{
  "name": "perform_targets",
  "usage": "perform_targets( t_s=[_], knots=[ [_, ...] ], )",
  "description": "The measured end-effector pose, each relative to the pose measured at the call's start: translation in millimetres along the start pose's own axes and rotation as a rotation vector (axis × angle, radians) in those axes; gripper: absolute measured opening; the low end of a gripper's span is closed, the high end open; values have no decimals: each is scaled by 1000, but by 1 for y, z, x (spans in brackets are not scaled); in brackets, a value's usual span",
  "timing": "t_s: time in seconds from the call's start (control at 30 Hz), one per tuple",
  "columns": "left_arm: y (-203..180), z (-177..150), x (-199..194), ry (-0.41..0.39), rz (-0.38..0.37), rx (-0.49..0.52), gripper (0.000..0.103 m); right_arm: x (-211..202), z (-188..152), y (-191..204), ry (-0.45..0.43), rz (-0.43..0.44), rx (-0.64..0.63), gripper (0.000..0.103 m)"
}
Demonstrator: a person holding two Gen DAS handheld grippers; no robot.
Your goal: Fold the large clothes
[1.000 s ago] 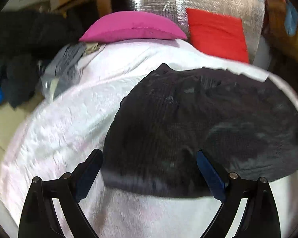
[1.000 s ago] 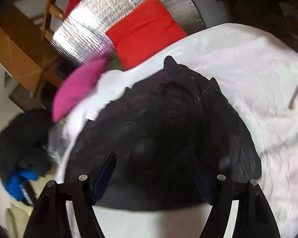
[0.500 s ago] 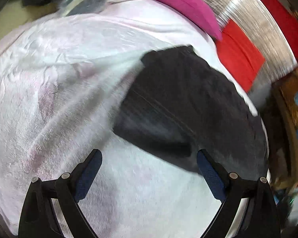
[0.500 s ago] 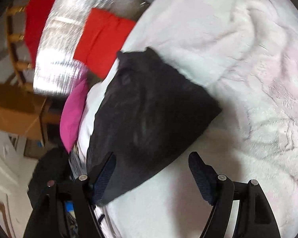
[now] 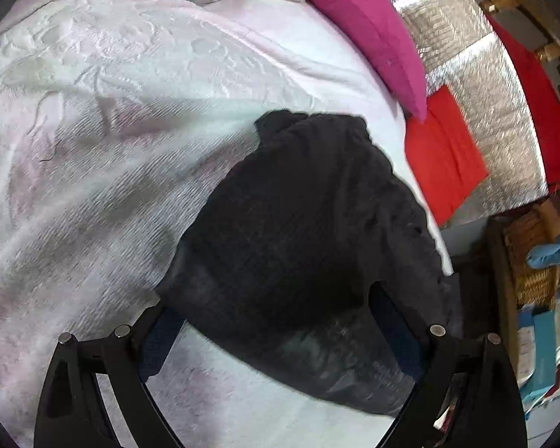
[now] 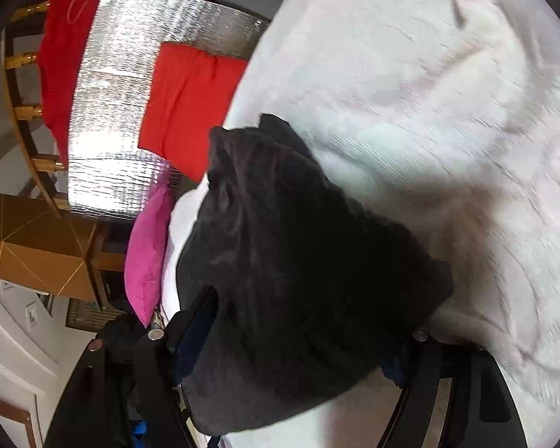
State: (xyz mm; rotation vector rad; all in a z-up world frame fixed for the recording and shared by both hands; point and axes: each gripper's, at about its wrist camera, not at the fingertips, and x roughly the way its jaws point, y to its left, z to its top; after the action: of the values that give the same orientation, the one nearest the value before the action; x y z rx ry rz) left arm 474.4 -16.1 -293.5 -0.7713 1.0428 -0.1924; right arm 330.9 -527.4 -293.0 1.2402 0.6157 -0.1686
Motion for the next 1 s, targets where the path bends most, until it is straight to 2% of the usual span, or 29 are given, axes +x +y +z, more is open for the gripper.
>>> perform_targets(
  t_s=[0.03,0.1,0.13,0.23,0.37,0.63,1.0],
  knots=[
    [-4,4,3,-10,-2,-9,89,4,2,1,-4,-5,-12,80],
    [-5,6,8,-22,27,-5,70,5,0,1,-11,-15,-25,78],
    [-4,7,10,-26,28,-5,68,6,1,2,-13,-19,-27,76],
    [-6,11,10,-43,24,11,56,5,3,1,-22,-49,-43,55],
    [-25,11,10,-75,56,105,44,5,-2,15,-48,-85,-119,41],
    [-27,8,-11,-89,39,139,40,-16,-14,41,-103,-102,-234,36],
    [-11,-17,-55,-25,49,182,39,-65,-39,30,-63,-109,-248,36]
  ],
)
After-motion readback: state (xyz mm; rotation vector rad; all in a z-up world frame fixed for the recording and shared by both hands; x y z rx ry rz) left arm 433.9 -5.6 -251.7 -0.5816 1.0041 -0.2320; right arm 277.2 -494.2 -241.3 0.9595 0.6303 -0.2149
